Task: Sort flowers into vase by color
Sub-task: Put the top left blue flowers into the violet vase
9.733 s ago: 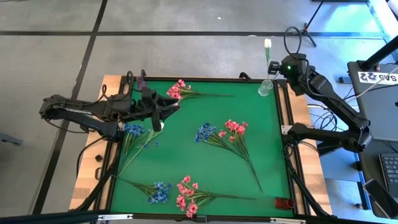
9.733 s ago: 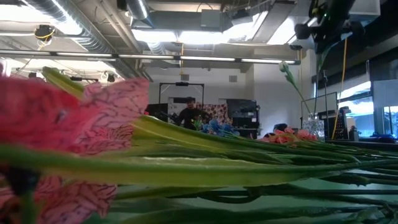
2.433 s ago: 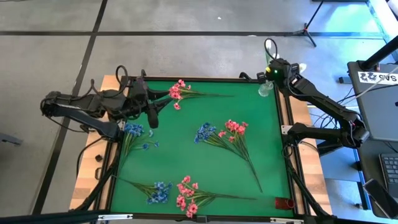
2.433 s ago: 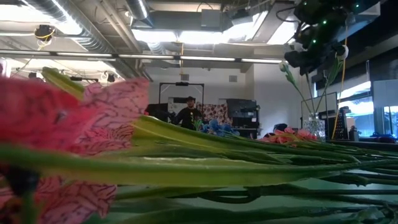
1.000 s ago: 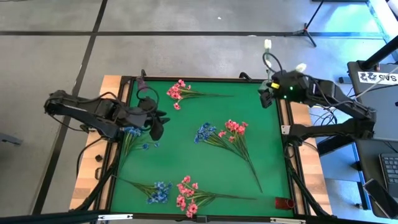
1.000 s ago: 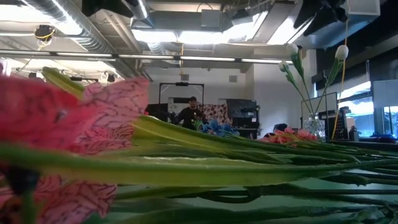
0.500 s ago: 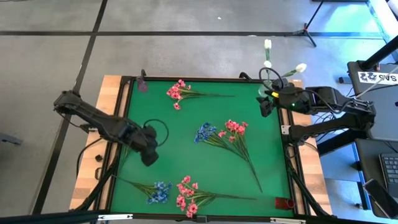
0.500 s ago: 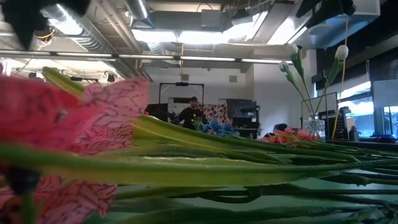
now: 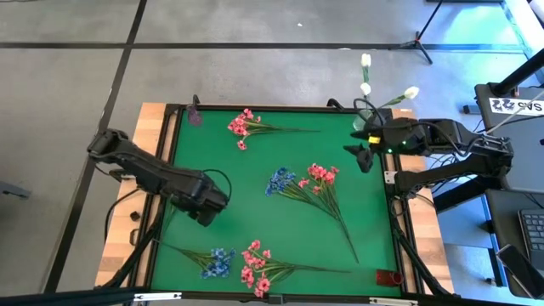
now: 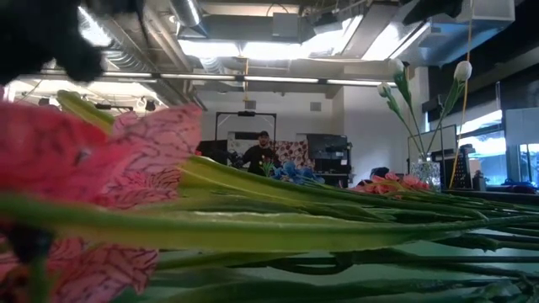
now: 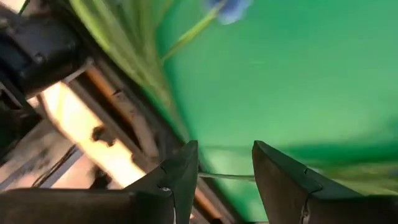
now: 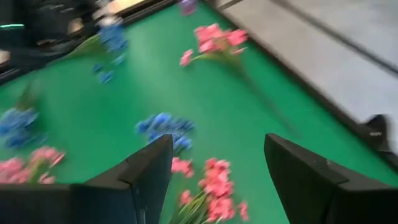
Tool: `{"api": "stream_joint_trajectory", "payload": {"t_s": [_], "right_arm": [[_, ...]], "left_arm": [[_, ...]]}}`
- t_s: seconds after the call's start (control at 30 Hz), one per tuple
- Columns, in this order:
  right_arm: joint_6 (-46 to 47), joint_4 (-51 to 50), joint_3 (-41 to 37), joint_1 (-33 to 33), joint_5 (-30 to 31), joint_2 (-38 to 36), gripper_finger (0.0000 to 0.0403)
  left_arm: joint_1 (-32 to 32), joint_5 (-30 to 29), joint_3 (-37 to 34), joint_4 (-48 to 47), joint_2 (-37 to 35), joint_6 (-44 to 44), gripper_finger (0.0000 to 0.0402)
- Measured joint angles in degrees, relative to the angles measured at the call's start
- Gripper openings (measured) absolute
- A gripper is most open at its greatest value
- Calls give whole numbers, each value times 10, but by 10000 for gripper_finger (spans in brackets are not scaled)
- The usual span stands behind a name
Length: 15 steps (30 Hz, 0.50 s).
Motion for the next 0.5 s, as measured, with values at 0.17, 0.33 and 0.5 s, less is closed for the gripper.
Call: {"api": "stream_joint_trajectory", "payload": {"t_s": [0.17, 0.33, 0.5], "right_arm": [[3, -5, 0, 53, -16, 0, 252], [18, -8, 0, 124, 42, 0, 252], [46, -8, 0, 161, 82, 8, 252]], "left_arm": [[34, 55, -89, 19, 12, 16, 147], [78, 20, -136, 37, 12, 16, 147], [135, 11, -187, 119, 19, 30, 147]]}}
